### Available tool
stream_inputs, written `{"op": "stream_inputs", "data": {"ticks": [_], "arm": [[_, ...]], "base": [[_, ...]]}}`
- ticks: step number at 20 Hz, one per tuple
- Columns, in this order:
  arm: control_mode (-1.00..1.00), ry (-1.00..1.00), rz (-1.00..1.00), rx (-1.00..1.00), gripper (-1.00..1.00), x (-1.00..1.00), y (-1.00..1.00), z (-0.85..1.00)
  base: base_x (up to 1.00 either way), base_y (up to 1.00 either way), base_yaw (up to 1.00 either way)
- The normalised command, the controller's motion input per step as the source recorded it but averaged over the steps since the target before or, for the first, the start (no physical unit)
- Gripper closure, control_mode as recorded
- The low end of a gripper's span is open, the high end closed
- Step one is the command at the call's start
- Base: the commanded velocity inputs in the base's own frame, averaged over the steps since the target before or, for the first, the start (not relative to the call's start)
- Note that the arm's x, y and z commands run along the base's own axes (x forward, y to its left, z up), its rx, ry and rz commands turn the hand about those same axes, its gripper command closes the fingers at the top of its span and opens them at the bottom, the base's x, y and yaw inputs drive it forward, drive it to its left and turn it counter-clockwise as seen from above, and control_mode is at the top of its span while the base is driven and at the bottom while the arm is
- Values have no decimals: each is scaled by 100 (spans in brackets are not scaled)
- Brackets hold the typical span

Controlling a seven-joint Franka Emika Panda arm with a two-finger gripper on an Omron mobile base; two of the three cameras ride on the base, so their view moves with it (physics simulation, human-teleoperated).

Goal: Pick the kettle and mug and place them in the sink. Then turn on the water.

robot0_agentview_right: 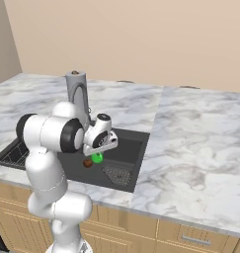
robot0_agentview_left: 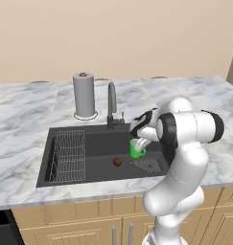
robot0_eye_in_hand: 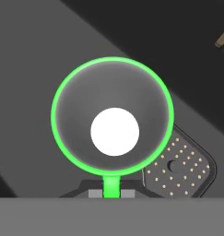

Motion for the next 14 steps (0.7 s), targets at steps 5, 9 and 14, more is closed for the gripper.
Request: {"op": "stream_inputs", "data": {"ticks": [5,9,14], "arm": [[-100,0,0,0,100,26,0,-35],[-100,0,0,0,100,28,0,-29],[-100,0,0,0,100,27,0,-27]], "base": [[0,0,0],[0,0,0],[0,0,0]]}}
